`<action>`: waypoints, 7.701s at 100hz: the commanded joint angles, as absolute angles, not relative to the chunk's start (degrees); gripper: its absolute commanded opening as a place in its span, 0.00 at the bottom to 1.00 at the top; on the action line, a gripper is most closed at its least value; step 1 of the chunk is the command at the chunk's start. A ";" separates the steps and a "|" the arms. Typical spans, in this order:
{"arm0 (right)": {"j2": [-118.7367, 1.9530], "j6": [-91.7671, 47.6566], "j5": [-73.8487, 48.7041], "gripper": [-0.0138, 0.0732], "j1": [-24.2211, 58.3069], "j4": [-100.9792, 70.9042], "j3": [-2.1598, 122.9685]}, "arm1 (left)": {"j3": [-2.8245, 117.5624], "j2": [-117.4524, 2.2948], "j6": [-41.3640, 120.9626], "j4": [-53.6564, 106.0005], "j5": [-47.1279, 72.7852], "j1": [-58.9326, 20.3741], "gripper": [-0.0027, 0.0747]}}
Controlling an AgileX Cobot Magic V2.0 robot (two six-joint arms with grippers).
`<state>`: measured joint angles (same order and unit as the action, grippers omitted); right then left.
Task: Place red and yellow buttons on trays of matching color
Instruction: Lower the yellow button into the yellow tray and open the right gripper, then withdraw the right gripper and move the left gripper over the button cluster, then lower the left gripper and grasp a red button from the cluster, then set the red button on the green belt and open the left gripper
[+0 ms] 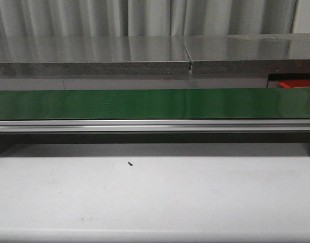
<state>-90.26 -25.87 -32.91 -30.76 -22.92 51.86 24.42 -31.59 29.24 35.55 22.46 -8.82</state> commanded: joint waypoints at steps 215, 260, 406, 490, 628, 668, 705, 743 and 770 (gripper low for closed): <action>-39.22 -33.71 -35.35 0.08 -7.08 -27.53 36.11 | 25.91 -31.64 29.06 36.96 18.88 -9.26 0.01; -39.22 -33.71 -35.35 0.08 -7.08 -27.53 36.11 | 31.25 -34.96 28.27 33.32 24.49 -9.26 0.27; -39.22 -33.71 -35.53 0.08 -7.08 -27.53 36.11 | 98.83 -112.73 24.17 31.68 37.61 21.79 0.86; -39.22 -33.71 -35.53 0.08 -7.08 -27.53 36.11 | 106.07 -124.41 21.30 30.39 35.09 21.79 0.86; -39.22 -33.71 -35.53 0.08 -7.08 -27.53 36.11 | 99.13 -106.75 26.87 36.05 42.88 19.85 0.09; -39.22 -33.71 -35.53 0.08 -7.08 -27.53 36.11 | 72.68 -94.54 38.38 45.81 25.09 12.90 0.09; -39.22 -33.71 -35.53 0.08 -7.08 -27.53 36.11 | 68.96 -95.35 39.12 47.06 23.05 9.37 0.09; -39.28 -33.71 -35.52 0.08 -7.08 -27.53 36.11 | 67.03 -96.13 39.12 47.36 23.55 9.37 0.45; -39.28 -33.71 -35.52 0.08 -7.08 -27.53 36.11 | 67.03 -95.11 39.25 49.57 24.10 9.37 0.89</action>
